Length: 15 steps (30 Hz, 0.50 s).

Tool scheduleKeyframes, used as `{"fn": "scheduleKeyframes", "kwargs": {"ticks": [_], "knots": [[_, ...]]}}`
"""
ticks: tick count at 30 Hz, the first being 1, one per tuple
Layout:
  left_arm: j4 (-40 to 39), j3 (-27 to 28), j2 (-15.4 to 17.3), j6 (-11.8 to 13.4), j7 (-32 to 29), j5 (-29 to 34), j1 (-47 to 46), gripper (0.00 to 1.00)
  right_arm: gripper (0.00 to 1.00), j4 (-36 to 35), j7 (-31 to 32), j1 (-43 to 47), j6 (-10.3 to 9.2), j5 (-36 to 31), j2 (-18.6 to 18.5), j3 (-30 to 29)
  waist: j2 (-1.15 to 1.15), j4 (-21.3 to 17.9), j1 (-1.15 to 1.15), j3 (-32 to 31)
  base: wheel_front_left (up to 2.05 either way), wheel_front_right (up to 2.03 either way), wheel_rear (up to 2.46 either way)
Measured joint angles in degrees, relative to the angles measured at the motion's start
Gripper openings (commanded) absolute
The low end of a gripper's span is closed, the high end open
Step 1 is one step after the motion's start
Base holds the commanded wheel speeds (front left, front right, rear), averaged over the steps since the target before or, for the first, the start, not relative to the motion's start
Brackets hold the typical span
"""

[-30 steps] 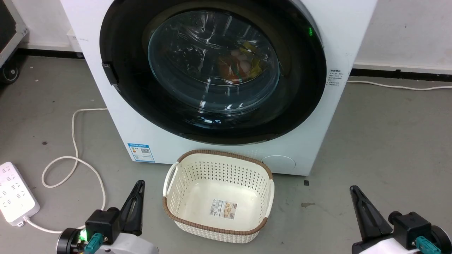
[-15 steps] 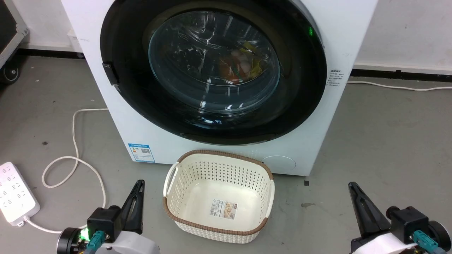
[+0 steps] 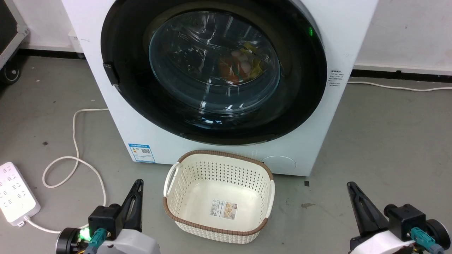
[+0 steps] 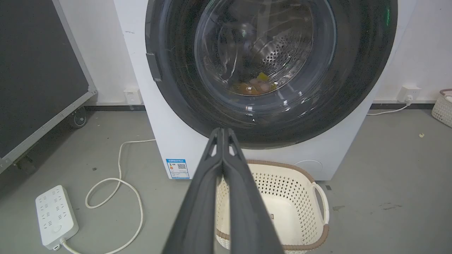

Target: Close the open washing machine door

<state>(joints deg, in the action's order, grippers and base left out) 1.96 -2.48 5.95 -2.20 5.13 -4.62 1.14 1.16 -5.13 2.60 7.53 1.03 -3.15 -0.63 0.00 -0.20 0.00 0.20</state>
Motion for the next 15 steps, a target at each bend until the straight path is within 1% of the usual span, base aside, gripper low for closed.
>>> {"fn": "scheduleKeyframes", "kwargs": {"ticks": [15], "knots": [[-0.59, 0.85, -1.08, 0.58, -1.6, 1.43, -0.04, 0.0, 0.0, -0.27, 1.59, -0.61, 0.0, -0.15, 0.0, 0.18, 0.0, 0.07, 0.0, -0.07, 0.0, 0.0, 0.0]]}}
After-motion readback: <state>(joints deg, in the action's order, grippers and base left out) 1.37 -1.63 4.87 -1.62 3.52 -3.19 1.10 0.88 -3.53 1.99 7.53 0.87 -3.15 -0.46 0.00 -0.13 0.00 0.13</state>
